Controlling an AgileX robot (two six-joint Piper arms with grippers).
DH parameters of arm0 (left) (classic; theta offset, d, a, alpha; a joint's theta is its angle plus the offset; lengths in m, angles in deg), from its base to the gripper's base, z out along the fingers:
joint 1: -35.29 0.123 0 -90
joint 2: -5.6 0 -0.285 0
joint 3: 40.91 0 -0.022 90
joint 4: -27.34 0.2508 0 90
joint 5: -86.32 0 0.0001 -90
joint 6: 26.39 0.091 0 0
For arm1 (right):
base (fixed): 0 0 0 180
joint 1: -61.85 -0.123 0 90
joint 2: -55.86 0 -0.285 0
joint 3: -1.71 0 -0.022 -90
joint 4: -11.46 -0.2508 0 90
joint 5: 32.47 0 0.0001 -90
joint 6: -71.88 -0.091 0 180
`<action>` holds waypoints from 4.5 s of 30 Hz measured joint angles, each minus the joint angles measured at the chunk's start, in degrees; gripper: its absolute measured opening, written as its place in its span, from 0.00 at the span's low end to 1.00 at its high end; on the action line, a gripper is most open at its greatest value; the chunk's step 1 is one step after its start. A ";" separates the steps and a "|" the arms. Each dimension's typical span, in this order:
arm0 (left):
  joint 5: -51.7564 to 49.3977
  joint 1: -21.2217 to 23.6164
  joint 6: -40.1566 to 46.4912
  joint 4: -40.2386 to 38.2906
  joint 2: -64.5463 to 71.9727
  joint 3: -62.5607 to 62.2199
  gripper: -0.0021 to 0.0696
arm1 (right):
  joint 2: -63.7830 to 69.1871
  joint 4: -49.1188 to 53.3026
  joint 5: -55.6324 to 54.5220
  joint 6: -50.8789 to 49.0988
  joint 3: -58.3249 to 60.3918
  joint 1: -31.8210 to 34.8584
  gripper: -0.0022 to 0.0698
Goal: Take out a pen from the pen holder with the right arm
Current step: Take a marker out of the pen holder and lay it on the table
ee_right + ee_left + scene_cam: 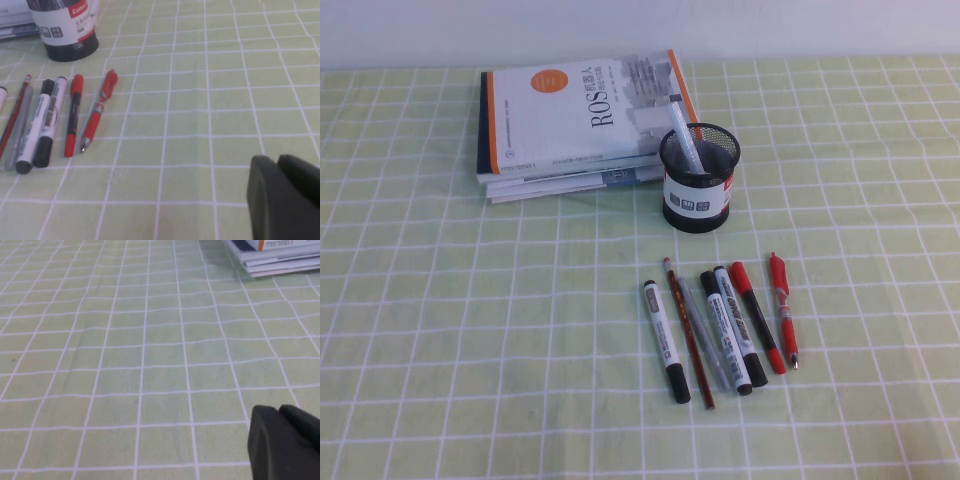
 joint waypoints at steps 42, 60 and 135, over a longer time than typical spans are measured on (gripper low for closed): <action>0.00 0.00 0.00 0.00 0.00 0.00 0.02 | 0.27 -38.01 -9.63 0.64 -1.03 0.00 0.01; 0.00 0.00 0.00 0.00 0.00 0.00 0.02 | 40.05 -37.76 1.55 23.77 -24.29 0.00 0.01; 0.00 0.00 0.00 0.00 0.00 0.00 0.02 | 123.57 3.11 -34.76 11.04 -91.33 -26.65 0.61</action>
